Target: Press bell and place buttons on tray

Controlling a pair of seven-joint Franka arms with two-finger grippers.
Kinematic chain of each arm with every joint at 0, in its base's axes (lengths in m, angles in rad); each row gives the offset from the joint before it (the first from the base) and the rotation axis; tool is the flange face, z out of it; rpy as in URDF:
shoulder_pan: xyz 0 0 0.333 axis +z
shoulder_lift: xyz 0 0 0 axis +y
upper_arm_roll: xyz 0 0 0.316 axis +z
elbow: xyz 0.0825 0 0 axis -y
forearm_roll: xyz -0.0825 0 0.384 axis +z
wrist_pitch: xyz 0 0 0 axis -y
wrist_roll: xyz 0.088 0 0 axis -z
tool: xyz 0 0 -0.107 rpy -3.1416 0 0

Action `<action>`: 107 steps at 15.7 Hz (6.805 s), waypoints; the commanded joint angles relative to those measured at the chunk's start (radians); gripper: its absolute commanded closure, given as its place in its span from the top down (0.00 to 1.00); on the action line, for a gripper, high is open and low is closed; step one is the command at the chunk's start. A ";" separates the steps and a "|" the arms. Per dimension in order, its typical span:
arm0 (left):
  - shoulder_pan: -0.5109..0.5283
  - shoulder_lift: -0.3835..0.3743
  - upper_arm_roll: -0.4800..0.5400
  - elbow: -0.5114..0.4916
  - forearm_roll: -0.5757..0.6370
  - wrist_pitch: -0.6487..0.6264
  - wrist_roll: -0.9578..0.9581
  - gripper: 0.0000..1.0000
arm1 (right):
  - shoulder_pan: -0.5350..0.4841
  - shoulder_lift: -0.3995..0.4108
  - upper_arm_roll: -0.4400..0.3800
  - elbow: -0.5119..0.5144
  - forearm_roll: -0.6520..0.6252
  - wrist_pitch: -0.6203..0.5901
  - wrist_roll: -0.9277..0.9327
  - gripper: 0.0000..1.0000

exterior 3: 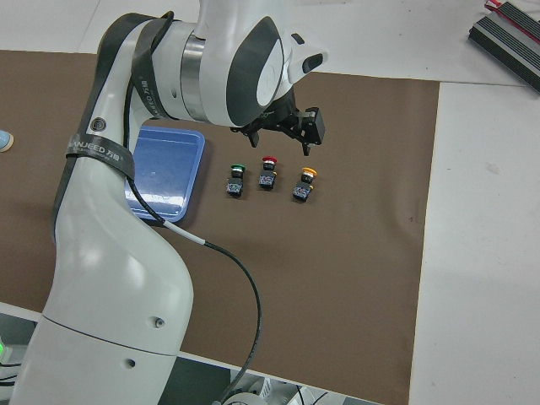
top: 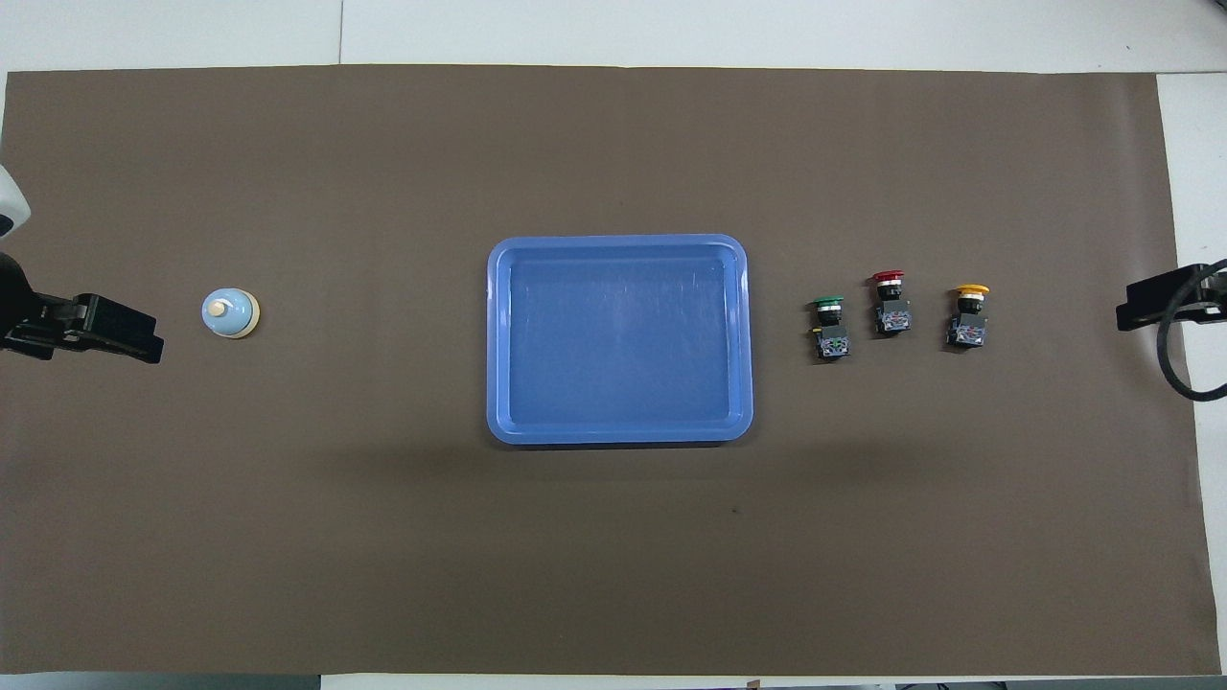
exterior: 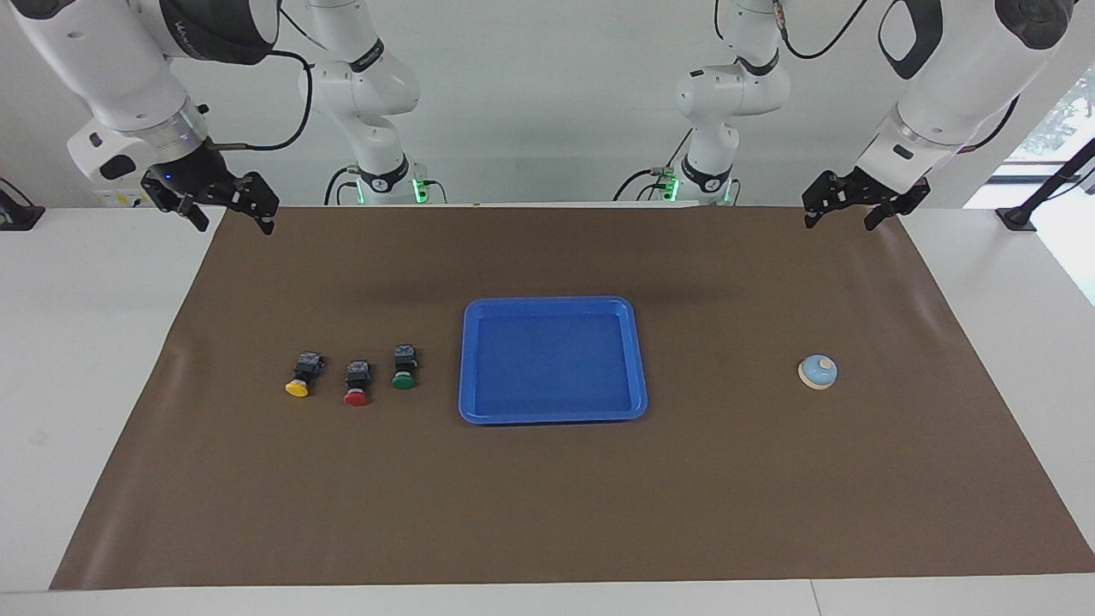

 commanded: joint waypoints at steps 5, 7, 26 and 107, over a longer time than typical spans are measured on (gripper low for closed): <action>0.003 -0.022 0.002 -0.023 -0.002 0.000 -0.008 1.00 | -0.033 0.094 0.008 -0.166 0.009 0.278 -0.027 1.00; 0.003 -0.022 0.000 -0.023 -0.002 0.000 -0.008 1.00 | -0.034 0.146 0.008 -0.192 0.009 0.350 -0.028 1.00; 0.003 -0.022 0.002 -0.023 -0.002 0.000 -0.008 1.00 | -0.005 0.321 0.011 -0.345 0.021 0.617 -0.016 0.97; 0.003 -0.022 0.002 -0.023 -0.002 0.000 -0.007 1.00 | 0.157 0.338 0.017 -0.325 0.044 0.629 0.056 0.95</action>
